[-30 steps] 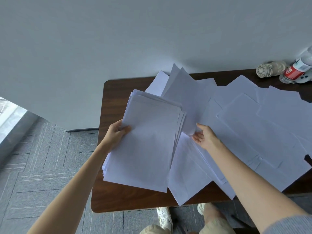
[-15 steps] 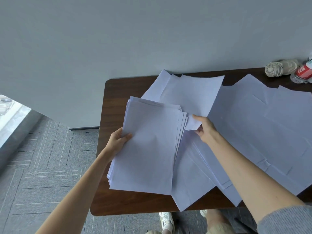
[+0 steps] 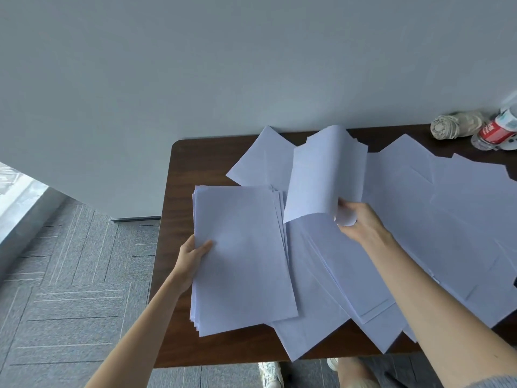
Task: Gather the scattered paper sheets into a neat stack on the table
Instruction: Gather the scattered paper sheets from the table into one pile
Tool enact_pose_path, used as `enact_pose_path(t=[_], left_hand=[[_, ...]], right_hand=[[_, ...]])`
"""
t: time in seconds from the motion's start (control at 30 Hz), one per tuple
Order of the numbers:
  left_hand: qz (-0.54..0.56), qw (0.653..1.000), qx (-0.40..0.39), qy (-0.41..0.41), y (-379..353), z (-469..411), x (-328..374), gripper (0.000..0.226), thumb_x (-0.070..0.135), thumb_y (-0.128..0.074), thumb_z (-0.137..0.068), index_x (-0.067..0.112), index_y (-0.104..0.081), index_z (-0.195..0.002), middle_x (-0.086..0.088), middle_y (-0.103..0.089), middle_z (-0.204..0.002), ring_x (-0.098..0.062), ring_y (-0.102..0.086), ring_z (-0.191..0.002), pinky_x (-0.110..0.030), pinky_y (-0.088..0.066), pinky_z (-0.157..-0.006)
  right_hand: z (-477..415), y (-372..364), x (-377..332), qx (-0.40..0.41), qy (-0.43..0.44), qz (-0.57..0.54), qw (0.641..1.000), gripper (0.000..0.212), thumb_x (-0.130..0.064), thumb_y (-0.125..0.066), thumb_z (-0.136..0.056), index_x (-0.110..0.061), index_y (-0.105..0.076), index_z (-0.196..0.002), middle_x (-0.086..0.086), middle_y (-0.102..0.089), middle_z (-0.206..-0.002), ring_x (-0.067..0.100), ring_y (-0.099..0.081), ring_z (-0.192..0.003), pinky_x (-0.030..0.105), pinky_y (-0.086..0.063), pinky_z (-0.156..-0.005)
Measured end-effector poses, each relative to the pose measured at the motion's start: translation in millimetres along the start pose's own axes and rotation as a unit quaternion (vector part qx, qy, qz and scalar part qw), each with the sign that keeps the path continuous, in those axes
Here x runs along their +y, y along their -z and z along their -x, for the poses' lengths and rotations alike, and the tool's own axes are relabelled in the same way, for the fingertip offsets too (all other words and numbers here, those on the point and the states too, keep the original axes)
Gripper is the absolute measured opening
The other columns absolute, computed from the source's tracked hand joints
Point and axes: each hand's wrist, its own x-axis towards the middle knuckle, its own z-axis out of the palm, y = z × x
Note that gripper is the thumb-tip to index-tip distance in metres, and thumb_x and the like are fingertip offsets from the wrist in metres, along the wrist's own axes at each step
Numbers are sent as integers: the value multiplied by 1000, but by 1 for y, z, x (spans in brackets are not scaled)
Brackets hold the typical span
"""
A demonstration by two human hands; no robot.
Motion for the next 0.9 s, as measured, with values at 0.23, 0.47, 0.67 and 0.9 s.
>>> enact_pose_path(t=[0.23,0.47,0.67,0.9], left_hand=[[23,998,-13,57,4,-1,-11,33,26,-66,-92,8,-65,-120,-15,-71,-116,-30,-70,-97,-43,-57,-83],[64,987,-49,138,6,3,-7,43,45,-60,-92,11,-69,-118,-9,-73,-114,-27,-68,-107,-42,-54,-84],[42,994,-39,90,7,0,-12,44,41,-68,-88,12,-66,-121,-11,-70,-119,-31,-66,-109,-47,-54,-92],[16,998,49,38,-8,3,-15,12,12,-72,-87,5,-70,-96,-16,-71,-96,-26,-68,-74,-47,-59,-80]], right_hand=[[30,-10,7,-34,31,86,995,20,-5,-59,-87,-6,-69,-104,1,-74,-92,13,-72,-79,22,-56,-66],[38,-16,66,28,1,269,963,29,2,-60,-89,2,-62,-118,7,-71,-98,24,-67,-89,35,-55,-77],[46,-17,118,1,10,370,929,36,-1,-61,-88,-14,-57,-122,-5,-68,-111,17,-63,-109,25,-49,-84],[51,-26,139,40,65,448,891,22,-15,-64,-88,-15,-56,-108,-4,-65,-103,7,-61,-90,20,-47,-69]])
